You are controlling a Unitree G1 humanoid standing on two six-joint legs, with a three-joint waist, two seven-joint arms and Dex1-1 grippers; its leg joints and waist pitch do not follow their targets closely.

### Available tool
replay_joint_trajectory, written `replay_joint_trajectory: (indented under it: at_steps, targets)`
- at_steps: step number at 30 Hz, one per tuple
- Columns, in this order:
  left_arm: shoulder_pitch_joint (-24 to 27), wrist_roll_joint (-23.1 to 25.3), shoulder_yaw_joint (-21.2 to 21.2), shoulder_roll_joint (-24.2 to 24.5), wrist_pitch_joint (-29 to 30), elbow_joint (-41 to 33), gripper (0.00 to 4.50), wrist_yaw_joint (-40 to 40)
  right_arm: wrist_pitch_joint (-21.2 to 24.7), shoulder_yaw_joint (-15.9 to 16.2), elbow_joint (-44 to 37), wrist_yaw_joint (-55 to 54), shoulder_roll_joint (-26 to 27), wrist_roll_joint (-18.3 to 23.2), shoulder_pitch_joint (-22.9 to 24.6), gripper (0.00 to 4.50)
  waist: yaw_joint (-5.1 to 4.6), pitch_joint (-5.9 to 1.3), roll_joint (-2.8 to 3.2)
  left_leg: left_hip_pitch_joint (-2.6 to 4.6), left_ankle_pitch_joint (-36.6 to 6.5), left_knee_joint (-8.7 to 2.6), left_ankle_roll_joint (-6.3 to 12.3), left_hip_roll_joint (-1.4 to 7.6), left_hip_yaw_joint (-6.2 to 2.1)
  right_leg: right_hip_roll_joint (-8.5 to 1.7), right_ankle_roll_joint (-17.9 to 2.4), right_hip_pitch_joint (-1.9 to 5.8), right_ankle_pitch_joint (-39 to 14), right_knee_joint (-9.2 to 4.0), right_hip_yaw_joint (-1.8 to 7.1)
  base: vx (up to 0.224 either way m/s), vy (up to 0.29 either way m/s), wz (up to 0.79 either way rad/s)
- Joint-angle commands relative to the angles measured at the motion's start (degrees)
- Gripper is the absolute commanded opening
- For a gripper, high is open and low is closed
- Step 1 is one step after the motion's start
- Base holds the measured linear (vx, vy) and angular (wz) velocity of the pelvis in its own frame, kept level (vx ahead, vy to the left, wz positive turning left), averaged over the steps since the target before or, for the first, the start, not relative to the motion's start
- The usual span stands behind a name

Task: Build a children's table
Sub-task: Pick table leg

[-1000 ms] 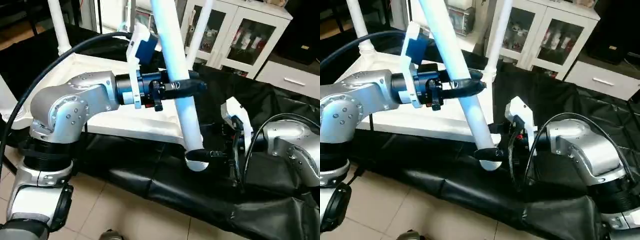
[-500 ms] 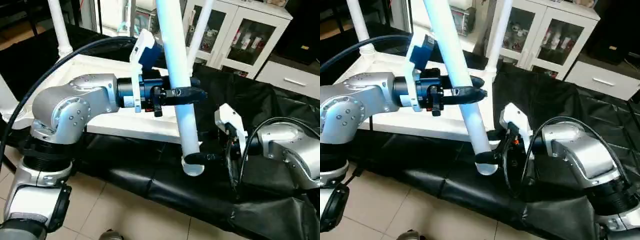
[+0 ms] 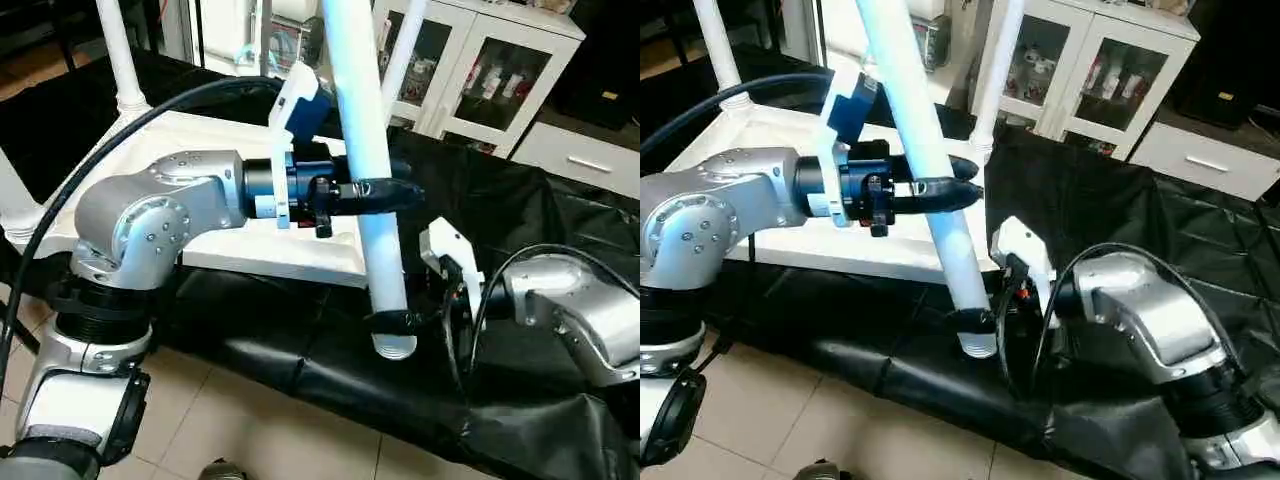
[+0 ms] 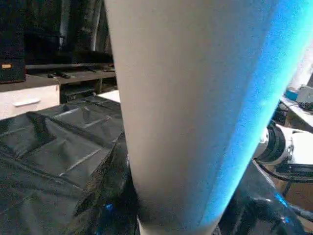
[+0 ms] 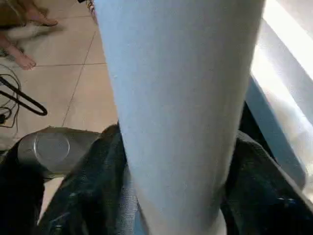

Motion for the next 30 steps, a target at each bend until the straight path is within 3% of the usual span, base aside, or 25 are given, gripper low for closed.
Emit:
replay_joint_trajectory:
  at_steps: [1, 5, 18, 26, 28, 30]
  targets:
    - [-1.1, 0.5, -1.0, 0.0, -0.3, -1.3, 1.7, -0.6, -0.8, -0.3, -0.7, 0.1, -0.6, -0.7, 0.0, 2.99, 0.15, -4.12, 1.09, 1.0, -6.3, -4.31, -2.89, 2.54, -0.73, -4.87, -11.5, 3.08, -5.9, -3.4, 2.89, 0.0, 0.0, 0.0]
    - [-1.1, 0.6, -1.0, -0.1, -0.2, -1.4, 1.7, -0.7, -0.7, -0.2, -0.8, 0.6, -0.7, -0.7, 0.1, 2.99, 0.16, -4.13, 1.04, 0.94, -6.2, -4.28, -2.8, 2.51, -0.72, -4.86, -11.4, 3.14, -5.8, -3.37, 2.9, 0.0, 0.0, 0.0]
    - [-1.2, 0.9, -1.4, 0.1, -0.2, -2.0, 1.7, -1.2, -0.1, 1.1, -1.3, 3.0, -2.1, -1.1, 0.8, 1.95, 0.2, -4.13, 0.85, 0.88, -5.8, -4.24, -2.53, 2.52, -0.71, -4.91, -11.4, 3.19, -6.0, -3.35, 2.9, 0.0, 0.0, 0.0]
    - [-1.4, 1.9, -1.2, -0.2, -1.1, -1.8, 1.7, -0.6, -0.6, 1.7, -1.6, 3.2, -2.4, -1.7, 1.5, 1.88, 0.26, -4.17, 0.96, 0.91, -5.5, -4.19, -2.36, 2.54, -0.71, -4.9, -11.5, 3.13, -5.6, -3.34, 2.93, 0.0, 0.0, 0.0]
    - [-1.8, 1.7, -0.5, -0.7, 0.1, -1.0, 2.26, 1.0, -0.8, 1.0, -1.5, 2.5, -1.8, -1.7, 1.5, 1.88, 0.28, -4.17, 1.29, 0.95, -5.7, -4.21, -2.46, 2.55, -0.77, -4.88, -11.7, 3.12, -5.2, -3.28, 2.9, 0.0, 0.0, 0.0]
    - [-2.0, 0.1, 0.8, -1.1, 2.3, 0.0, 2.4, 1.9, -1.3, -0.5, -1.2, 1.2, -0.6, -1.8, 1.2, 1.88, 0.22, -4.19, 1.21, 0.84, -6.1, -4.19, -2.65, 2.45, -0.77, -4.85, -11.9, 3.2, -4.9, -3.29, 2.87, 0.0, 0.0, 0.0]
